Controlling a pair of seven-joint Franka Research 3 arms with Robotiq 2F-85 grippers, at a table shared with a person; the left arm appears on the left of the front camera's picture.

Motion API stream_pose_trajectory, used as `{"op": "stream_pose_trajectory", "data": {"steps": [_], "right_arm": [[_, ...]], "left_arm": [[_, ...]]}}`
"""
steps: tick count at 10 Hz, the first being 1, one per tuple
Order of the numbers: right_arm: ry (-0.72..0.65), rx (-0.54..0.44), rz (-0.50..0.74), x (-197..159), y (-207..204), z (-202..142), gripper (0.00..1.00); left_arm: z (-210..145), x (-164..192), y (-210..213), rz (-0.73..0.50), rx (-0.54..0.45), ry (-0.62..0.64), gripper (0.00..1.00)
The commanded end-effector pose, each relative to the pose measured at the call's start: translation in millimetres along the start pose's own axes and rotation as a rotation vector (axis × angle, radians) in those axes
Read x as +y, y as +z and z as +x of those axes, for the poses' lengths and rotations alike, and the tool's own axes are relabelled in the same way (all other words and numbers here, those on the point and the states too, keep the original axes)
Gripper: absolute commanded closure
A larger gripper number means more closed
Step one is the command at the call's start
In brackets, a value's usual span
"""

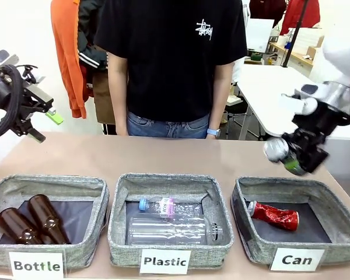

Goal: Sort the can waste into the basket.
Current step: Pick up the can waste from the table and place it in the right Fabric basket.

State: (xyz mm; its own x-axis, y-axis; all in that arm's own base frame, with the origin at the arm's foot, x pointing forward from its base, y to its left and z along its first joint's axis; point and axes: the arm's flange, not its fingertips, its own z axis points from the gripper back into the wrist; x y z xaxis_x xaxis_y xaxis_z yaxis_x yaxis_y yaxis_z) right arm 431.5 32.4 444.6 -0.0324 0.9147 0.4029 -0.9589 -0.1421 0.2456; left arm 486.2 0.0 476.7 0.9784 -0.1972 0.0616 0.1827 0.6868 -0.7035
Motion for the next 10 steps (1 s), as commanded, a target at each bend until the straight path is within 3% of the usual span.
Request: {"op": "stream_pose_trajectory", "data": {"steps": [1,2,5,7,8,9,10], "right_arm": [[-0.165,0.19,-0.023,32.1,-37.5,3.2,1.0],[-0.239,0.255,-0.048,40.0,-47.4,-1.8,1.0],[-0.364,0.229,-0.078,41.0,-50.7,-8.0,1.0],[-0.367,0.245,-0.092,38.8,-51.7,-7.7,1.0],[-0.36,0.228,-0.097,37.3,-50.2,-8.8,0.6],[-0.391,0.215,-0.114,36.4,-49.8,-10.4,0.42],[-0.382,0.212,-0.11,35.2,-51.1,-10.7,0.02]], "left_arm": [[-3.3,-0.6,-0.6,-0.013,-0.008,-0.003,0.0],[-3.3,-0.6,-0.6,-0.013,-0.008,-0.003,0.0],[-3.3,-0.6,-0.6,-0.013,-0.008,-0.003,0.0],[-3.3,-0.6,-0.6,-0.013,-0.008,-0.003,0.0],[-3.3,-0.6,-0.6,-0.013,-0.008,-0.003,0.0],[-3.3,-0.6,-0.6,-0.013,-0.008,-0.003,0.0],[-3.3,-0.6,-0.6,-0.013,-0.008,-0.003,0.0]]}}
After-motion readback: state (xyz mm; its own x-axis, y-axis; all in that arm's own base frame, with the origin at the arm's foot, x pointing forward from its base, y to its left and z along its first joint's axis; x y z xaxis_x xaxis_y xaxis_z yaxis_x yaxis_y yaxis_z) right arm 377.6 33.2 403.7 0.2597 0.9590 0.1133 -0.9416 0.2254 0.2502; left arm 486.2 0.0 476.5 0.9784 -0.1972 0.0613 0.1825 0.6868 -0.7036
